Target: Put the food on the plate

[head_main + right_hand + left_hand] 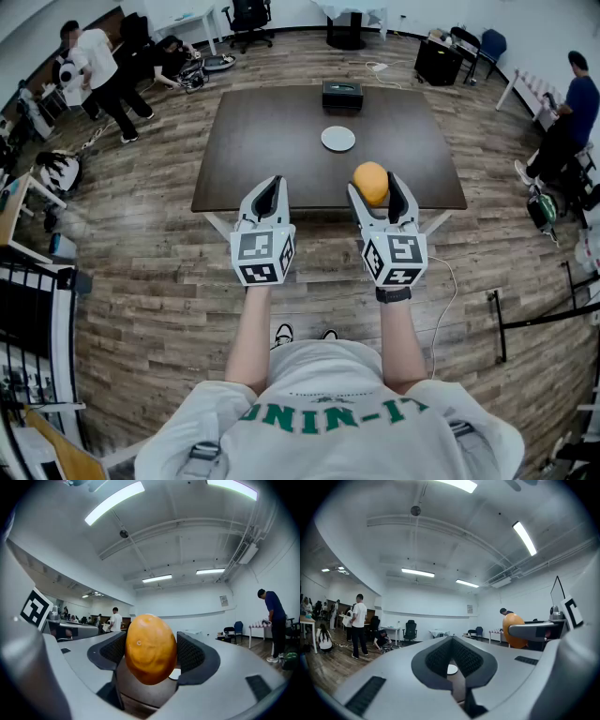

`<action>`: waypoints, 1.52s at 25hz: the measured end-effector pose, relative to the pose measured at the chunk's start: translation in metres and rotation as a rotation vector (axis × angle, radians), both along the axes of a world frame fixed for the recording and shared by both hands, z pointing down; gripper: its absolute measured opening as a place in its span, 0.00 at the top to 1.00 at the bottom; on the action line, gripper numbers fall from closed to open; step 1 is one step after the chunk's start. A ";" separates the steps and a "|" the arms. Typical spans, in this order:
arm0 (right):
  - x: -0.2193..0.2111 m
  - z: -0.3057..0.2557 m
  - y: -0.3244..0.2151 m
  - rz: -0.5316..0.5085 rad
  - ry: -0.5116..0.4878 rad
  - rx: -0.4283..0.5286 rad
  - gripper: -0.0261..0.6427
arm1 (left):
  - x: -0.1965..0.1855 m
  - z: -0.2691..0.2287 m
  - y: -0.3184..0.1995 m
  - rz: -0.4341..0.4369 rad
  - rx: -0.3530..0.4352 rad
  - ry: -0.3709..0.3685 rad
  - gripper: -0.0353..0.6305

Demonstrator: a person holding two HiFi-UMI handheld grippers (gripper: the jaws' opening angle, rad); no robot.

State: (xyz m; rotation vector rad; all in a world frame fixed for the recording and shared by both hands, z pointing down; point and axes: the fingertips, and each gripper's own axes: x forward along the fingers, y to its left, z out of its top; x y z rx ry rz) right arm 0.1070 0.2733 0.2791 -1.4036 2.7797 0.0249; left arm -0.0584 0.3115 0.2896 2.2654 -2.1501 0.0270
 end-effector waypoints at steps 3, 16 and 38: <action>-0.001 -0.005 -0.002 -0.052 -0.042 0.032 0.45 | 0.003 0.004 -0.008 -0.019 -0.001 -0.002 0.93; -0.001 0.029 -0.042 -0.149 -0.133 -0.043 0.45 | 0.012 0.036 -0.054 -0.049 -0.047 0.002 0.93; -0.106 0.059 -0.363 0.004 -0.029 -0.111 0.45 | -0.065 0.056 -0.397 0.221 -0.035 -0.011 0.93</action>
